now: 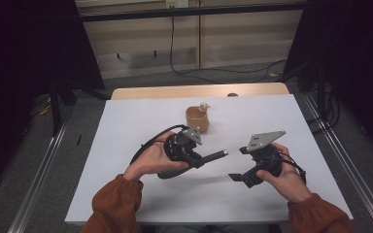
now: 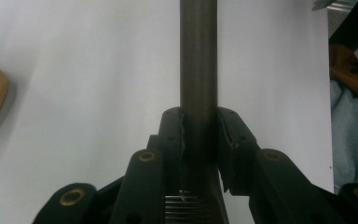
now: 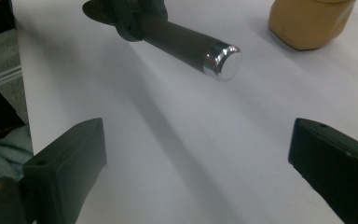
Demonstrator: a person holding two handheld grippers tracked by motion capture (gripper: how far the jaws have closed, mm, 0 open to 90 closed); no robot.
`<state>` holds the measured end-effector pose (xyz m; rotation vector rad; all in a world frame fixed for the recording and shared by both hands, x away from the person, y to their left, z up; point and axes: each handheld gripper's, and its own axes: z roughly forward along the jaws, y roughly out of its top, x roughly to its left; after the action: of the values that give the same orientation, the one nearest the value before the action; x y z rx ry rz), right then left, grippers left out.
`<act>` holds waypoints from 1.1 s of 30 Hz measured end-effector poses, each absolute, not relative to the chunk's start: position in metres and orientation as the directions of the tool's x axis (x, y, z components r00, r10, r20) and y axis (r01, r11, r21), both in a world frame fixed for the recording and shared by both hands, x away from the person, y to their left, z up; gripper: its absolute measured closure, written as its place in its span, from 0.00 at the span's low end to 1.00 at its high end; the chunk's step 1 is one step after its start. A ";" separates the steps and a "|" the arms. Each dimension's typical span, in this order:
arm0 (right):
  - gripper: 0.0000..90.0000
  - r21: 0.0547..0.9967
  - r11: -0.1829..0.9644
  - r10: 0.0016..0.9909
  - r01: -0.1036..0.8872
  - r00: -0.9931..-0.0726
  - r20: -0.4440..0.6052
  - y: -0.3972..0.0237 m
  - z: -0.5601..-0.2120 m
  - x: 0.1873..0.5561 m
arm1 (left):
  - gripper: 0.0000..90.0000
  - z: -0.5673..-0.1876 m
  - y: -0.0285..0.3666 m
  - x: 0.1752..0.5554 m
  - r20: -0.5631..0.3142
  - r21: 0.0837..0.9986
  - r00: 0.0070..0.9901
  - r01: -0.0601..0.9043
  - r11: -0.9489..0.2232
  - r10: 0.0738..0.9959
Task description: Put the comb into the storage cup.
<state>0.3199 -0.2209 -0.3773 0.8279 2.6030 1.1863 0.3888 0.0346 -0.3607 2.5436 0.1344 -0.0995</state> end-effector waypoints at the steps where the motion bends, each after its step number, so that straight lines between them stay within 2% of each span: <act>1: 0.05 0.731 0.543 0.535 0.413 -0.841 0.078 -0.219 -0.377 0.321 | 0.81 -0.361 0.034 0.389 -0.095 0.549 0.993 0.109 -0.829 0.068; 8: 0.03 0.697 0.599 0.486 0.394 -0.871 0.074 -0.208 -0.375 0.326 | 0.81 -0.364 0.030 0.385 -0.085 0.536 0.995 0.088 -0.839 0.050; 15: 0.06 0.657 0.655 0.430 0.372 -0.899 0.081 -0.200 -0.374 0.333 | 0.81 -0.367 0.027 0.384 -0.091 0.520 0.995 0.086 -0.850 0.045; 27: 0.21 0.582 0.732 0.351 0.354 -0.928 0.123 -0.194 -0.374 0.348 | 0.81 -0.370 0.024 0.382 -0.092 0.504 0.995 0.075 -0.861 0.033; 31: 0.22 0.562 0.756 0.332 0.335 -0.937 0.112 -0.190 -0.374 0.353 | 0.81 -0.369 0.024 0.380 -0.084 0.491 0.996 0.060 -0.869 0.021; 33: 0.27 0.566 0.756 0.321 0.329 -0.940 0.118 -0.190 -0.372 0.356 | 0.81 -0.369 0.024 0.379 -0.088 0.496 0.996 0.064 -0.866 0.023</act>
<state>0.3557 -0.1904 -0.3722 0.5476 2.9562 0.9563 0.3792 0.0239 -0.3693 2.6164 0.0609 -0.1079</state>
